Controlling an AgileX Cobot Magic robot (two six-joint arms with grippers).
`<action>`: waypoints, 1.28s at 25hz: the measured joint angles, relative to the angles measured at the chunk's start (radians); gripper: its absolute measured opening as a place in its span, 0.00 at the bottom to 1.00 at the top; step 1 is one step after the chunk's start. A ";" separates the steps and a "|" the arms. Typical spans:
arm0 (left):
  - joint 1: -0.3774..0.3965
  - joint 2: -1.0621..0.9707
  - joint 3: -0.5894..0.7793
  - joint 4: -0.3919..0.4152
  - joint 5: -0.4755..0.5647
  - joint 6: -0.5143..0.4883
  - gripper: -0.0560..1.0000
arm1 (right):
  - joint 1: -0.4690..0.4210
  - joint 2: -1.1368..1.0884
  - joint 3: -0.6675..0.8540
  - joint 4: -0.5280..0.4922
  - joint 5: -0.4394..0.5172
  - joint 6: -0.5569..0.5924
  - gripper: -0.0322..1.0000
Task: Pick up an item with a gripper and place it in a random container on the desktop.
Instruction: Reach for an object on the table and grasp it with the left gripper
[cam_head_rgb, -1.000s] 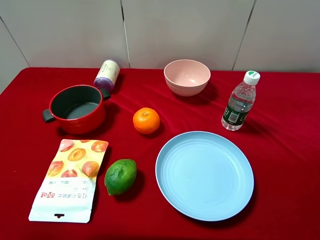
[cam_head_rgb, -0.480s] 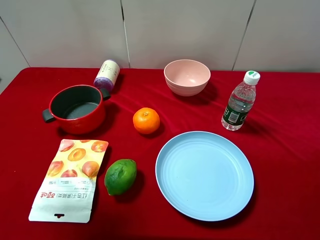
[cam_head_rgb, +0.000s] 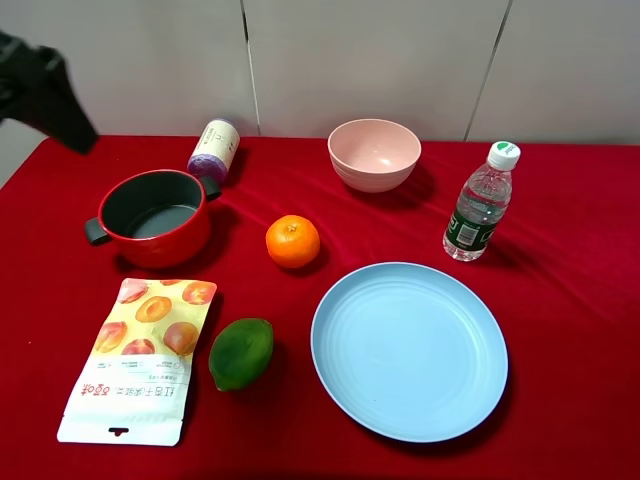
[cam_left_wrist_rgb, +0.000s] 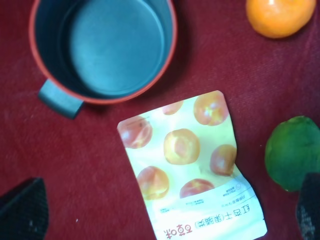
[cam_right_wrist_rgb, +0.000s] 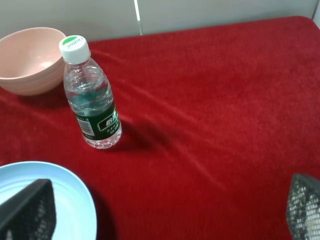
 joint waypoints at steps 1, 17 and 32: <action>-0.013 0.025 -0.012 0.000 0.001 0.000 0.99 | 0.000 0.000 0.000 0.000 0.000 0.000 0.70; -0.221 0.361 -0.234 0.000 0.024 -0.030 0.99 | 0.000 0.000 0.000 0.000 0.000 0.000 0.70; -0.341 0.662 -0.455 0.020 0.074 -0.038 0.99 | 0.000 0.000 0.000 0.000 0.000 0.000 0.70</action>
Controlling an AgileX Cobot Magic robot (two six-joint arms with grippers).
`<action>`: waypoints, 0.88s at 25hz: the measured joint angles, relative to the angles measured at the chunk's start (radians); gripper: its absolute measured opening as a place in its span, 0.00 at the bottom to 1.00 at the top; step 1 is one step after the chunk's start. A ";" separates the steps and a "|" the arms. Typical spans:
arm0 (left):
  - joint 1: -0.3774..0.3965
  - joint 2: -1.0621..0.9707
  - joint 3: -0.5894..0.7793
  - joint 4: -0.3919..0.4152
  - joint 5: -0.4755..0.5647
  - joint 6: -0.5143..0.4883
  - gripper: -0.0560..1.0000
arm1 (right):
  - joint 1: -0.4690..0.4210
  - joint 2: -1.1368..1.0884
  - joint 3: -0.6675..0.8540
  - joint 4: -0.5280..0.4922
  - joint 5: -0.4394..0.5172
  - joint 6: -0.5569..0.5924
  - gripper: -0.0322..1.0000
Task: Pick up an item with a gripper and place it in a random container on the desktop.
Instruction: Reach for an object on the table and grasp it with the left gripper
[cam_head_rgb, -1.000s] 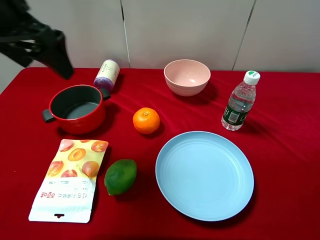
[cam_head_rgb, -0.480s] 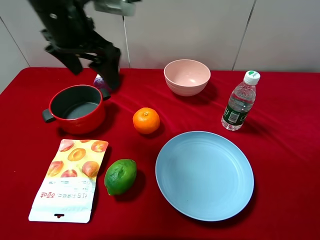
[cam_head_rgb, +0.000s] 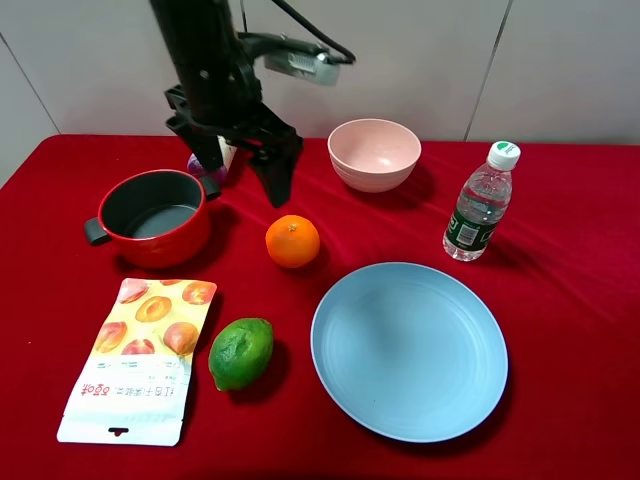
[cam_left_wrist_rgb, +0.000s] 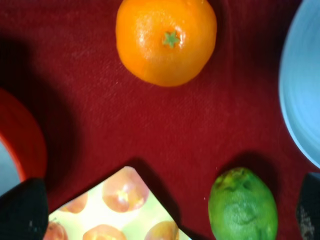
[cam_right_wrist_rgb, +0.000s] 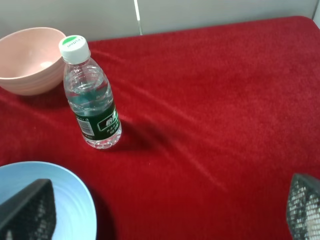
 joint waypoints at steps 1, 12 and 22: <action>-0.005 0.017 -0.014 0.001 0.003 -0.001 0.99 | 0.000 0.000 0.000 0.000 0.000 0.000 0.70; -0.015 0.178 -0.113 0.003 0.013 -0.007 0.99 | 0.000 0.000 0.000 0.000 0.000 0.000 0.70; -0.058 0.282 -0.134 0.057 -0.008 -0.007 0.99 | 0.000 0.000 0.000 0.000 0.000 0.000 0.70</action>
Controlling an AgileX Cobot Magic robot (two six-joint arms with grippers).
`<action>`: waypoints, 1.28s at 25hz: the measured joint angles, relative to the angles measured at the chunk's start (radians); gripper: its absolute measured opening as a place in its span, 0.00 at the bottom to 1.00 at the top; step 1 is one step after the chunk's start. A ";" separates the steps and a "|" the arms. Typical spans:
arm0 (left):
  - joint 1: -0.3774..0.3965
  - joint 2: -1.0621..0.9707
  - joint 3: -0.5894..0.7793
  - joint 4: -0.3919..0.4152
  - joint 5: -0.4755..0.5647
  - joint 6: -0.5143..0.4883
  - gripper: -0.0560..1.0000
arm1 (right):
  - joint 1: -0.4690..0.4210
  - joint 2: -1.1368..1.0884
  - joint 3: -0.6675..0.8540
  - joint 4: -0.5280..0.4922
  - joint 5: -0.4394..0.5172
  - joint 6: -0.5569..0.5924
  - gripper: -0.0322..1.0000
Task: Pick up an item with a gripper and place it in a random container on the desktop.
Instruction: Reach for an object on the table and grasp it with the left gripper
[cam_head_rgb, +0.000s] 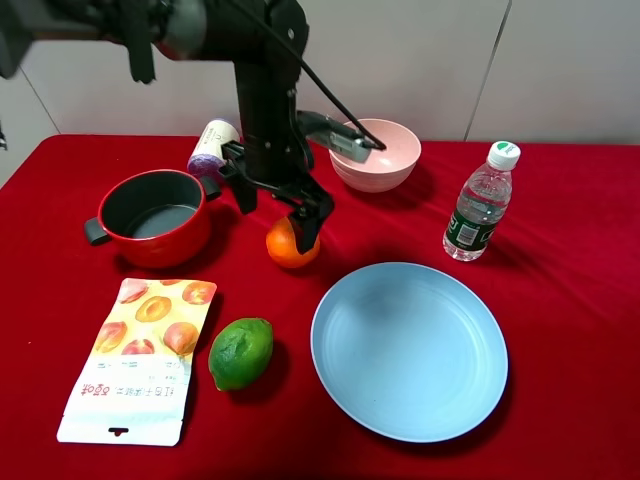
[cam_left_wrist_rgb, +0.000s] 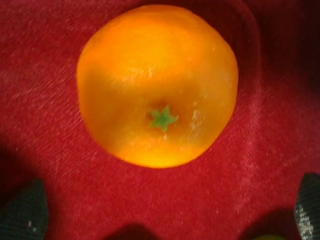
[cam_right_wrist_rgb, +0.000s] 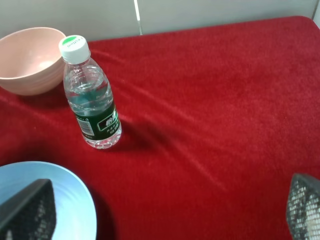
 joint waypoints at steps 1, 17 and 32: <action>-0.004 0.006 0.000 0.006 -0.005 0.000 0.99 | 0.000 0.000 0.000 0.000 0.000 0.000 0.70; -0.016 0.115 -0.002 0.049 -0.159 0.004 0.99 | 0.000 0.000 0.000 0.007 0.000 0.000 0.70; -0.016 0.127 -0.003 0.050 -0.229 0.026 0.91 | 0.000 0.000 0.000 0.010 0.000 0.000 0.70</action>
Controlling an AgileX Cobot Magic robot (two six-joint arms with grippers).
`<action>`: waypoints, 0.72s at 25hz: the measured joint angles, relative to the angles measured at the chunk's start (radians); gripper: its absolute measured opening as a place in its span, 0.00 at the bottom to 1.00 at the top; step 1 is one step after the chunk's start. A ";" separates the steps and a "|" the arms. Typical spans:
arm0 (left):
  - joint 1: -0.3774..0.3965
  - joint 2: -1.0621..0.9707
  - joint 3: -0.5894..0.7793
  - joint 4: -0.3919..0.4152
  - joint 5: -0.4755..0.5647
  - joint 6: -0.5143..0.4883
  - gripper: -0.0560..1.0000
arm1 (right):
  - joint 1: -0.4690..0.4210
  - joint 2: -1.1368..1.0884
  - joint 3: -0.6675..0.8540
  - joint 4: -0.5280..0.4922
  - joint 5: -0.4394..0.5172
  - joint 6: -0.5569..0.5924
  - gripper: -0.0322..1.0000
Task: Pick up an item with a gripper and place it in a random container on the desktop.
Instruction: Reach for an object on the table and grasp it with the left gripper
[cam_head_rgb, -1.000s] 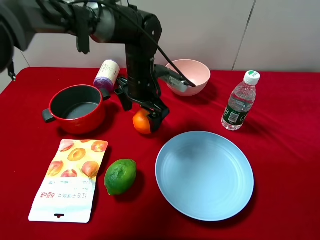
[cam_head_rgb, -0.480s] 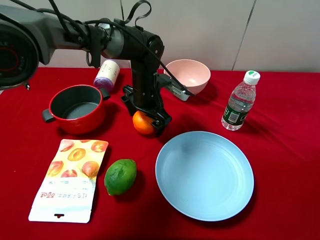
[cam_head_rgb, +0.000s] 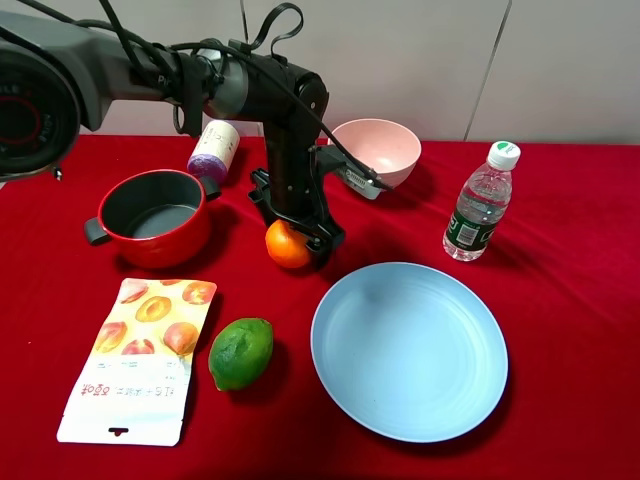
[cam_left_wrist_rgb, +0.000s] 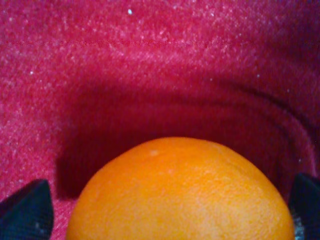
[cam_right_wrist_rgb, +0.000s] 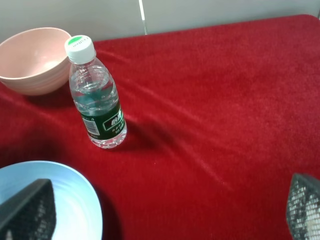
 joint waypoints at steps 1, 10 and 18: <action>0.000 0.000 0.000 0.000 -0.001 0.000 0.87 | 0.000 0.000 0.000 0.000 0.000 0.000 0.70; 0.000 0.000 0.000 0.000 -0.003 0.001 0.74 | 0.000 0.000 0.000 0.000 0.000 0.000 0.70; 0.000 0.000 0.000 0.000 -0.005 0.001 0.74 | 0.000 0.000 0.000 0.000 0.000 0.000 0.70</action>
